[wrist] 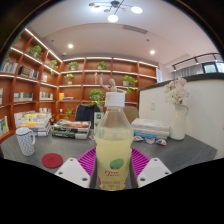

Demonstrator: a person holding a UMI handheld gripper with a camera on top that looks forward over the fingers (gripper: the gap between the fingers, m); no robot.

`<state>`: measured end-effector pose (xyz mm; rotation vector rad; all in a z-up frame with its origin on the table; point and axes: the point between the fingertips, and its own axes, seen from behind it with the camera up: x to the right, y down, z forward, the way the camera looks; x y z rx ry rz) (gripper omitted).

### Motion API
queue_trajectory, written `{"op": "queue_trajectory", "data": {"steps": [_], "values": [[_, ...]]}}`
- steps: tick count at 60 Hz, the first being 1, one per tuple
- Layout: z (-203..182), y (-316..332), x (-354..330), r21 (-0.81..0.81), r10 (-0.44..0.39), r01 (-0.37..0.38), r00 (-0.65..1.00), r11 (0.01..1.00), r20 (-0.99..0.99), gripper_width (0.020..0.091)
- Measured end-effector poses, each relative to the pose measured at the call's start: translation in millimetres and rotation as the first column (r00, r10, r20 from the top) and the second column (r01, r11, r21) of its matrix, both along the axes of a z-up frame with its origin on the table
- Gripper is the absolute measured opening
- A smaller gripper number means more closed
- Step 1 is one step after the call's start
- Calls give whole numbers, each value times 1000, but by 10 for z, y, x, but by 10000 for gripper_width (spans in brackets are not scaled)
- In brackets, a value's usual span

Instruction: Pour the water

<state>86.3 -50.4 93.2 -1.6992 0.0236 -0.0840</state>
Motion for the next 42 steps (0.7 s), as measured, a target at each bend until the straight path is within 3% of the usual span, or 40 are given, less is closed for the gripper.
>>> {"op": "queue_trajectory", "data": {"steps": [8, 24, 33, 42], "values": [[10, 11, 15, 10, -7, 8, 1000, 1000, -10, 349], [14, 46, -74, 0, 24, -24, 999, 1000, 48, 346], [71, 142, -206, -54, 93, -81, 950, 995, 297, 345], [241, 270, -599, -98, 185, -158, 768, 982, 613, 346]]}}
